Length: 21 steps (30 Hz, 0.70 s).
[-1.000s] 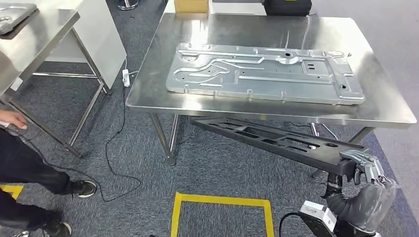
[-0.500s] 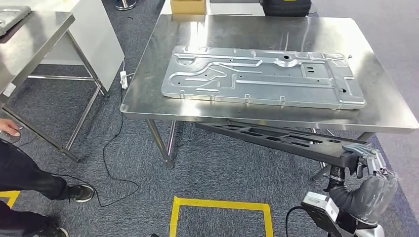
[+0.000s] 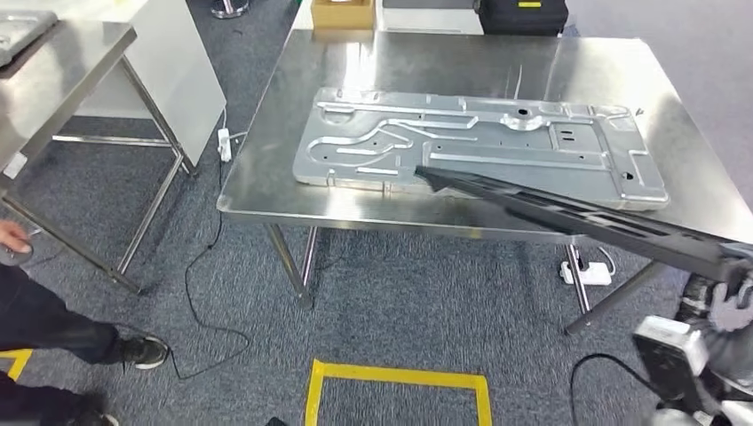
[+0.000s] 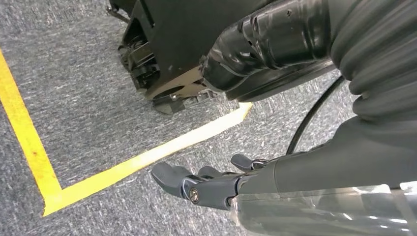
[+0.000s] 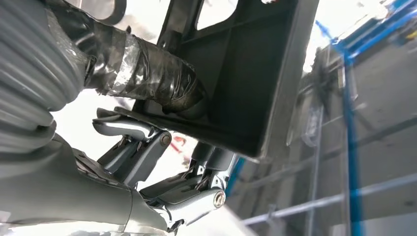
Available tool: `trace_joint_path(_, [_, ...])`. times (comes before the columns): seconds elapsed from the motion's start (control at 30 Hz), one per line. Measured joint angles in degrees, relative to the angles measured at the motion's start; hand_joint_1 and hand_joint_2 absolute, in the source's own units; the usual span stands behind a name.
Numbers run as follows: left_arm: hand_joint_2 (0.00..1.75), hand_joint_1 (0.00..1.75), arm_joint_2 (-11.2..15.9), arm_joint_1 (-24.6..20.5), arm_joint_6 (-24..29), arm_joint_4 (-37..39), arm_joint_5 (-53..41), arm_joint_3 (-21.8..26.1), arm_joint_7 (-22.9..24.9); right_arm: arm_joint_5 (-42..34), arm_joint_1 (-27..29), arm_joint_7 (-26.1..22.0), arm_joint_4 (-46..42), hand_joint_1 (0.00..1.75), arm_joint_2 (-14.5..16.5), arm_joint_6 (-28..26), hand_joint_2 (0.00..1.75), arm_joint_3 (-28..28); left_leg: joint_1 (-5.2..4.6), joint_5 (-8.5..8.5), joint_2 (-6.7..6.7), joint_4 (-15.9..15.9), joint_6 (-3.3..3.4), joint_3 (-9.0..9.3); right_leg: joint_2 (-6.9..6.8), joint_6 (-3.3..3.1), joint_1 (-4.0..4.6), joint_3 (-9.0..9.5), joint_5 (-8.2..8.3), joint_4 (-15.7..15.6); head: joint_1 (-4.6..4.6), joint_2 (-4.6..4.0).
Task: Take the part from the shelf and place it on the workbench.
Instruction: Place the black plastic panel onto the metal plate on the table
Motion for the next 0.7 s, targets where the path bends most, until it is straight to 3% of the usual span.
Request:
trace_joint_path(0.1, [1.75, 0.00, 0.1, 0.1, 0.2, 0.0, -0.1, 0.0, 0.1, -2.8, -0.1, -0.7, -0.5, 1.75, -0.8, 0.4, 1.75, -3.9, 0.11, -1.48, 0.16, 1.6, -0.76, -0.65, 0.01, -1.00, -0.20, 0.19, -0.25, -0.1, -0.14, 0.00])
trace_joint_path(0.2, [1.75, 0.00, 0.1, 0.1, 0.2, 0.0, -0.2, -0.1, 0.1, -5.0, -0.2, -1.6, -1.2, 1.75, -1.3, 1.6, 1.75, -6.9, 0.36, -6.12, 0.29, 11.7, -1.41, -5.67, -0.11, -1.63, -0.11, 0.44, -0.55, -0.1, -0.22, -0.01])
trace_joint_path(0.23, [1.75, 0.00, 0.1, 0.1, 0.2, 0.0, -0.2, -0.1, 0.1, -5.4, -0.2, -1.9, -1.4, 1.75, -1.4, 2.2, 1.75, -7.8, 0.42, -7.07, 0.29, 15.1, -1.44, -7.68, -0.12, -1.75, -0.01, 0.52, -0.65, -0.1, -0.22, 0.00])
trace_joint_path(0.27, [1.75, 0.00, 0.1, 0.2, 0.2, 0.0, -0.3, -0.1, 0.1, -5.7, -0.3, -2.1, -1.5, 1.75, -1.4, 2.8, 1.75, -8.6, 0.42, -6.91, 0.29, 16.9, -1.35, -8.91, -0.11, -1.84, 0.11, 0.66, -0.76, -0.1, -0.22, 0.00])
trace_joint_path(0.3, [1.75, 0.00, 0.1, 0.2, 0.2, 0.0, -0.3, -0.1, 0.1, -5.8, -0.4, -2.2, -1.7, 1.75, -1.4, 3.2, 1.75, -9.3, 0.39, -5.58, 0.29, 16.4, -1.12, -9.09, -0.08, -1.90, 0.24, 0.90, -0.90, -0.1, -0.22, 0.00])
trace_joint_path(0.33, [1.75, 0.00, 0.1, 0.2, 0.2, 0.0, -0.3, -0.1, 0.0, -5.9, -0.6, -2.3, -1.8, 1.75, -1.4, 3.6, 1.75, -9.8, 0.30, -3.30, 0.29, 13.7, -0.74, -8.17, -0.03, -1.93, 0.37, 1.22, -1.06, -0.1, -0.23, 0.00])
trace_joint_path(0.4, [1.75, 0.00, 0.2, 0.1, 0.2, 0.0, -0.4, -0.2, 0.0, -5.6, -1.1, -2.3, -1.9, 1.75, -1.4, 4.0, 1.75, -10.4, -0.03, 0.97, 0.30, 5.9, 0.44, -5.07, 0.05, -1.88, 0.63, 1.78, -1.39, -0.2, -0.20, 0.00])
trace_joint_path(0.43, [1.75, 0.00, 0.3, 0.0, 0.2, 0.0, -0.4, -0.3, 0.0, -5.3, -1.4, -2.3, -2.0, 1.75, -1.4, 4.3, 1.75, -10.5, -0.23, 1.92, 0.32, 3.1, 0.93, -3.88, 0.09, -1.72, 0.66, 1.85, -1.46, -0.2, -0.20, 0.00])
trace_joint_path(0.53, [1.75, 0.00, 0.5, -0.3, 0.1, 0.0, -0.5, -0.5, -0.1, -4.3, -2.3, -2.1, -1.9, 1.75, -1.4, 4.9, 1.75, -10.5, -0.55, 2.08, 0.29, 0.4, 1.54, -2.87, 0.08, -0.84, 0.52, 1.82, -1.28, -0.7, -0.21, 0.00])
trace_joint_path(0.6, [1.75, 0.00, 0.5, -0.4, 0.1, 0.0, -0.6, -0.7, -0.1, -3.3, -3.3, -1.8, -1.8, 1.75, -1.5, 5.2, 1.75, -10.3, -0.27, 2.76, 0.35, -1.0, 1.76, -2.12, -0.03, -0.32, 0.53, 1.70, -1.76, -0.1, -0.19, 0.00])
trace_joint_path(0.63, [1.75, 0.00, 0.4, -0.4, 0.1, 0.0, -0.6, -0.7, -0.1, -2.8, -3.9, -1.6, -1.7, 1.75, -1.6, 5.4, 1.75, -10.1, -0.10, 3.07, 0.40, -1.7, 1.91, -1.72, -0.05, -0.11, 0.58, 0.94, -2.77, 1.6, -0.17, 0.00])
trace_joint_path(0.7, [1.75, 0.00, 0.4, -0.5, 0.0, 0.0, -0.8, -0.9, 0.0, -1.9, -5.1, -1.1, -1.3, 1.75, -1.8, 5.7, 1.75, -9.5, 0.01, 3.21, 0.47, -2.1, 2.13, -1.39, -0.06, 0.26, 0.45, -2.19, -5.78, 7.8, -0.13, 0.00])
